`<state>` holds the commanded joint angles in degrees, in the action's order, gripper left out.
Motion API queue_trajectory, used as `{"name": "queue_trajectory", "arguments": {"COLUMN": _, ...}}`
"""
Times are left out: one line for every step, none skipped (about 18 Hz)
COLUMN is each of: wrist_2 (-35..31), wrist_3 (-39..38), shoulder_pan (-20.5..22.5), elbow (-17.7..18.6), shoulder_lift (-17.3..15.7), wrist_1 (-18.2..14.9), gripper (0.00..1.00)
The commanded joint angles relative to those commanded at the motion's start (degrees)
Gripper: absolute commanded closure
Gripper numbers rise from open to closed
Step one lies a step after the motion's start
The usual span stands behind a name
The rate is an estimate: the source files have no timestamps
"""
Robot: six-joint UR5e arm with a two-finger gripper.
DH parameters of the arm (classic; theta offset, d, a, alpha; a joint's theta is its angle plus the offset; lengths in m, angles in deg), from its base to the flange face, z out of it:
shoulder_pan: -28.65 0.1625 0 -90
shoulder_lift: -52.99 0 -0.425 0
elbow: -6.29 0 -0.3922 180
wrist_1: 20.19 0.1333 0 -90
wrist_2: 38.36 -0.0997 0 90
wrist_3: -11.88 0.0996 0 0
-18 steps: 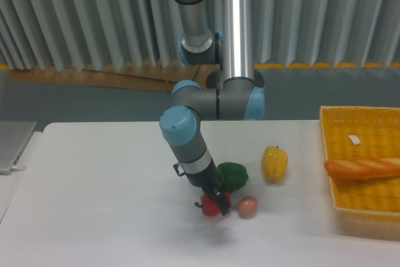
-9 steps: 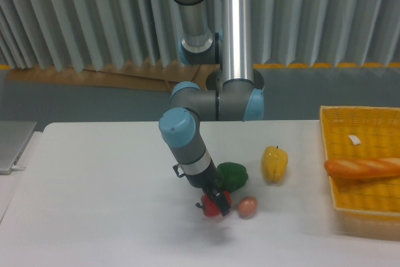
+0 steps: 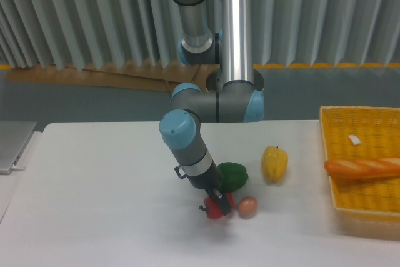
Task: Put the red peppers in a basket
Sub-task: 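Close the gripper on the red bell pepper, then lift the red pepper and carry it over the yellow basket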
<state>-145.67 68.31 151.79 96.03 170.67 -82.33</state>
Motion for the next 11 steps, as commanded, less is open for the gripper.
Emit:
{"name": "queue_trajectory", "arguments": {"wrist_2": 0.0, "wrist_3": 0.0, "shoulder_pan": 0.0, "elbow": 0.0, "shoulder_lift": 0.1, "wrist_1": 0.0, "gripper": 0.30}}
{"name": "queue_trajectory", "arguments": {"wrist_2": 0.0, "wrist_3": 0.0, "shoulder_pan": -0.1, "elbow": 0.0, "shoulder_lift": 0.2, "wrist_1": 0.0, "gripper": 0.30}}
{"name": "queue_trajectory", "arguments": {"wrist_2": 0.0, "wrist_3": 0.0, "shoulder_pan": 0.0, "elbow": 0.0, "shoulder_lift": 0.3, "wrist_1": 0.0, "gripper": 0.36}}
{"name": "queue_trajectory", "arguments": {"wrist_2": 0.0, "wrist_3": 0.0, "shoulder_pan": 0.0, "elbow": 0.0, "shoulder_lift": 0.4, "wrist_1": 0.0, "gripper": 0.37}}
{"name": "queue_trajectory", "arguments": {"wrist_2": 0.0, "wrist_3": 0.0, "shoulder_pan": 0.1, "elbow": 0.0, "shoulder_lift": 0.4, "wrist_1": 0.0, "gripper": 0.37}}
{"name": "queue_trajectory", "arguments": {"wrist_2": 0.0, "wrist_3": 0.1, "shoulder_pan": 0.1, "elbow": 0.0, "shoulder_lift": 0.4, "wrist_1": 0.0, "gripper": 0.37}}
{"name": "queue_trajectory", "arguments": {"wrist_2": 0.0, "wrist_3": 0.0, "shoulder_pan": 0.1, "elbow": 0.0, "shoulder_lift": 0.3, "wrist_1": 0.0, "gripper": 0.38}}
{"name": "queue_trajectory", "arguments": {"wrist_2": 0.0, "wrist_3": 0.0, "shoulder_pan": 0.2, "elbow": 0.0, "shoulder_lift": -0.1, "wrist_1": 0.0, "gripper": 0.41}}
{"name": "queue_trajectory", "arguments": {"wrist_2": 0.1, "wrist_3": 0.1, "shoulder_pan": 0.2, "elbow": 0.1, "shoulder_lift": -0.3, "wrist_1": -0.1, "gripper": 0.44}}
{"name": "queue_trajectory", "arguments": {"wrist_2": 0.0, "wrist_3": 0.0, "shoulder_pan": 0.2, "elbow": 0.1, "shoulder_lift": -0.4, "wrist_1": -0.1, "gripper": 0.47}}
{"name": "queue_trajectory", "arguments": {"wrist_2": 0.0, "wrist_3": 0.0, "shoulder_pan": 0.2, "elbow": 0.1, "shoulder_lift": -0.3, "wrist_1": -0.1, "gripper": 0.50}}
